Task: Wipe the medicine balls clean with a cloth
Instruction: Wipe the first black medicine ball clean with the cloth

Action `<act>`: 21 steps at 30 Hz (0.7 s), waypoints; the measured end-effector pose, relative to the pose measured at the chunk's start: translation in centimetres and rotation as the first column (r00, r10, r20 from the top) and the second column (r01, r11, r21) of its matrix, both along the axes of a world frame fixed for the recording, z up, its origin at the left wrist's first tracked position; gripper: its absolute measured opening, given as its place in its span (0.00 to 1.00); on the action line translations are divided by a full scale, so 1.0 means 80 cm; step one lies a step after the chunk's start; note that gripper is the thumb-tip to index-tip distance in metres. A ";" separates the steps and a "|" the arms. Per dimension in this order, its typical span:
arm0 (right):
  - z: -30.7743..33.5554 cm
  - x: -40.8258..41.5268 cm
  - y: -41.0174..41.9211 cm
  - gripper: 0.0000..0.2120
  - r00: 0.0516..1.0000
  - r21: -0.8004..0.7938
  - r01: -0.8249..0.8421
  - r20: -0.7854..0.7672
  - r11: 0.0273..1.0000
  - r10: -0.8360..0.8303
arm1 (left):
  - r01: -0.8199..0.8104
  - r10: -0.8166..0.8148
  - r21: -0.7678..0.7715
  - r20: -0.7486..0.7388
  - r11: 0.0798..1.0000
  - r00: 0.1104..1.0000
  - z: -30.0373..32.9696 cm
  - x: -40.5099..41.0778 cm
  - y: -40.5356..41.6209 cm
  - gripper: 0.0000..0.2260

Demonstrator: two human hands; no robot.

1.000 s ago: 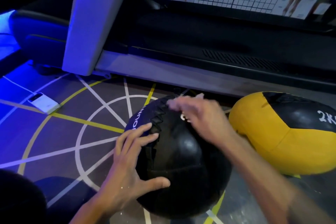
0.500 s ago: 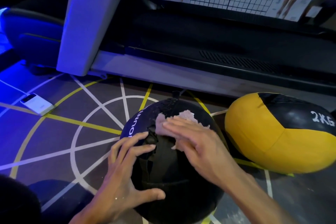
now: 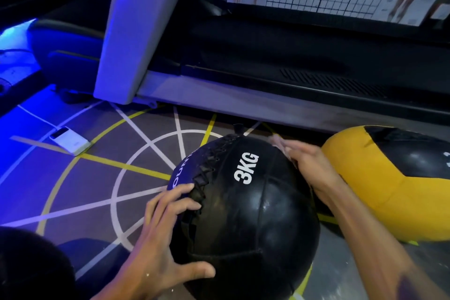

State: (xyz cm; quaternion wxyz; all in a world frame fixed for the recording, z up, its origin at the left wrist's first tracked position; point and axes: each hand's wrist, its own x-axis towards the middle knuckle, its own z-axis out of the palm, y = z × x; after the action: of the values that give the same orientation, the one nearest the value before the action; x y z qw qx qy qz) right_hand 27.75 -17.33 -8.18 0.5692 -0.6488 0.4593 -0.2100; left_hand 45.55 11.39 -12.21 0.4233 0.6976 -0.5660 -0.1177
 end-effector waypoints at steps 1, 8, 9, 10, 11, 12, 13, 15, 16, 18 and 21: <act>0.016 0.020 0.006 0.17 0.997 -0.035 -0.078 0.019 0.996 0.079 | 0.011 -0.011 -0.005 0.017 1.000 1.000 0.000 -0.004 0.001 0.40; 0.057 0.093 0.047 0.14 0.788 -0.425 -0.611 -0.412 0.668 0.459 | 0.086 -0.084 -0.010 0.089 0.996 0.992 0.002 -0.023 0.000 0.34; 0.055 0.087 0.040 0.13 0.819 -0.387 -0.565 -0.364 0.728 0.443 | 0.096 -0.096 0.004 0.083 0.995 0.992 0.004 -0.023 0.000 0.33; 0.053 0.082 0.030 0.13 0.856 -0.366 -0.504 -0.332 0.782 0.396 | 0.110 -0.111 0.017 0.072 0.994 0.991 0.006 -0.024 -0.002 0.33; 0.053 0.082 0.022 0.13 0.873 -0.363 -0.465 -0.338 0.807 0.351 | 0.123 -0.125 0.028 0.057 0.992 0.991 0.008 -0.024 -0.005 0.34; 0.059 0.085 0.023 0.13 0.869 -0.362 -0.459 -0.373 0.811 0.325 | 0.133 -0.135 0.046 0.039 0.990 0.990 0.011 -0.026 -0.008 0.34; 0.061 0.090 0.031 0.13 0.848 -0.390 -0.486 -0.426 0.782 0.315 | 0.139 -0.141 0.064 0.029 0.988 0.990 0.014 -0.027 -0.012 0.35; 0.070 0.098 0.071 0.14 0.765 -0.466 -0.623 -0.530 0.629 0.365 | 0.143 -0.147 0.083 0.038 0.986 0.988 0.014 -0.024 -0.015 0.36; 0.075 0.098 0.097 0.15 0.713 -0.501 -0.695 -0.574 0.515 0.403 | 0.142 -0.145 0.092 0.029 0.986 0.989 0.012 -0.023 -0.014 0.36; 0.079 0.093 0.131 0.16 0.599 -0.518 -0.798 -0.627 0.309 0.497 | 0.144 -0.146 0.107 0.011 0.984 0.989 0.011 -0.023 -0.010 0.36; 0.085 0.095 0.106 0.18 0.567 -0.412 -0.824 -0.588 0.389 0.577 | 0.133 -0.136 0.066 0.057 0.989 0.989 0.009 -0.029 -0.007 0.36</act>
State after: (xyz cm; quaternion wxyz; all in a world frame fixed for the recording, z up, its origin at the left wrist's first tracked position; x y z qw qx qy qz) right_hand 35.38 -8.85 -1.41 0.2468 -0.9608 0.1231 0.0297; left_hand 43.26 10.80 -11.49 0.3752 0.6737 -0.6206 -0.1421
